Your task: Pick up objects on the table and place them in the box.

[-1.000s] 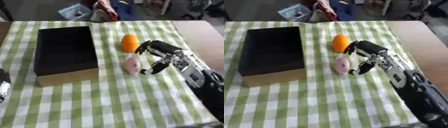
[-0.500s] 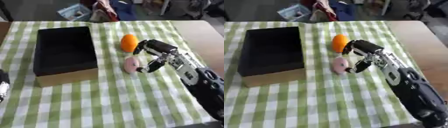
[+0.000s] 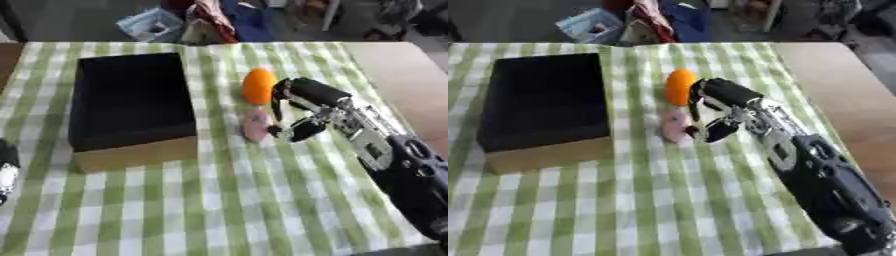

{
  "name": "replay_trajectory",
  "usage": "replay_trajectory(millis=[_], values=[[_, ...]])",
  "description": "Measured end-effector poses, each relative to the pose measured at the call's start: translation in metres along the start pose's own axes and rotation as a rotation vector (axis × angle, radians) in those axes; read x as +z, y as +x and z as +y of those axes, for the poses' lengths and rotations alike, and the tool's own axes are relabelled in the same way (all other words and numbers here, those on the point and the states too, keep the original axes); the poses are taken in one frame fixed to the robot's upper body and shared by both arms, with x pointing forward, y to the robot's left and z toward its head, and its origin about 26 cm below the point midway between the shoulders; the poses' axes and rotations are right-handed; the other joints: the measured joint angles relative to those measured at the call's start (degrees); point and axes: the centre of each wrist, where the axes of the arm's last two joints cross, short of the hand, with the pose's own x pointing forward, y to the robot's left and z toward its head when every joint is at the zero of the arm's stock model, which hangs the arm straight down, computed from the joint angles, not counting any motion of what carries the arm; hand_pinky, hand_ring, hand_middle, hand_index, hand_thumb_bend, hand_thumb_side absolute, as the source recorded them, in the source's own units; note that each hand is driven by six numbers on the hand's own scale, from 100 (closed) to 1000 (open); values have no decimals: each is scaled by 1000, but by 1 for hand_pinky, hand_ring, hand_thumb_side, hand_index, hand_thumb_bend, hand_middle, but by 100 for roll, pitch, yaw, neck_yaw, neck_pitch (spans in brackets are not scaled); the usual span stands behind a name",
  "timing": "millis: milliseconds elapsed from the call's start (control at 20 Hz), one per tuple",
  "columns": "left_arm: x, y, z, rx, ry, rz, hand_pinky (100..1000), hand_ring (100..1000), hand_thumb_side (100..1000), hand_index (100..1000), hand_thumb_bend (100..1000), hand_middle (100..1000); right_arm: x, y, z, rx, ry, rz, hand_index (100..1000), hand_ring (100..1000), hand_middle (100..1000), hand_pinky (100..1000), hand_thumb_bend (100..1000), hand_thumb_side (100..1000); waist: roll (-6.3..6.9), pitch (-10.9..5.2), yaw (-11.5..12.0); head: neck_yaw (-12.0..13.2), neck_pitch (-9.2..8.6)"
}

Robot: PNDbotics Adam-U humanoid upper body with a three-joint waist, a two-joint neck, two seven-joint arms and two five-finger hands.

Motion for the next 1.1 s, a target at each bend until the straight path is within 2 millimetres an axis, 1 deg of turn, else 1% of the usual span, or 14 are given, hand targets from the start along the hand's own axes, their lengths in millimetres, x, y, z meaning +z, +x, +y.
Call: replay_trajectory(millis=[100, 150, 250, 400, 450, 600, 650, 800, 850, 900, 950, 1000, 1100], values=[[0, -1, 0, 0, 0, 2, 667, 532, 100, 552, 197, 535, 0, 1, -1, 3, -3, -7, 637, 736, 600, 702, 486, 122, -10, -3, 3, 0, 0], [0, -1, 0, 0, 0, 2, 667, 532, 100, 552, 197, 535, 0, 3, -2, 6, 5, -14, 699, 744, 613, 709, 508, 122, -11, -4, 7, 0, 0], [0, -1, 0, 0, 0, 2, 667, 532, 100, 552, 198, 535, 0, 5, -2, 11, 36, -33, 755, 756, 633, 719, 516, 116, -10, -4, 13, 0, 0], [0, -1, 0, 1, 0, 2, 667, 532, 100, 552, 198, 535, 1, 7, -6, 24, 97, -67, 791, 767, 651, 729, 494, 101, -13, -6, 14, 0, 0], [0, -1, 0, 1, 0, 2, 667, 532, 100, 552, 198, 535, 1, 8, -7, 28, 118, -75, 789, 767, 652, 729, 484, 100, -15, -6, 12, -1, 0], [0, -1, 0, 1, -1, 2, 667, 532, 100, 552, 198, 535, 1, 9, -7, 38, 177, -97, 737, 752, 628, 733, 383, 100, -23, -7, 13, -2, 0], [0, -1, 0, 1, -1, 2, 667, 532, 100, 552, 198, 535, 1, 9, -7, 43, 193, -103, 732, 749, 628, 733, 376, 100, -24, -8, 17, -4, 0], [0, -1, 0, 1, -1, 2, 667, 532, 100, 552, 199, 535, -1, 10, -7, 54, 218, -121, 641, 698, 618, 726, 259, 100, -24, -9, 38, -8, 0], [0, -1, 0, 1, -1, 2, 667, 532, 100, 552, 199, 535, -1, 10, -6, 56, 222, -123, 632, 692, 616, 725, 243, 100, -24, -9, 39, -8, 0], [0, -1, 0, 1, -1, 2, 667, 532, 100, 552, 199, 535, -1, 10, -6, 58, 222, -123, 600, 667, 607, 720, 187, 100, -24, -9, 39, -9, 0], [0, -1, 0, 1, -1, 2, 667, 532, 100, 552, 199, 535, -2, 9, -6, 60, 217, -123, 585, 658, 604, 718, 162, 100, -24, -9, 39, -10, 0], [0, -1, 0, 1, -1, 2, 667, 532, 100, 552, 199, 535, -2, 9, -6, 64, 209, -122, 550, 639, 596, 715, 112, 100, -23, -9, 39, -12, 0], [0, -1, 0, 2, -1, 2, 667, 532, 100, 552, 199, 535, -3, 9, -7, 72, 188, -120, 494, 624, 581, 708, 100, 100, -22, -9, 38, -19, 0]])
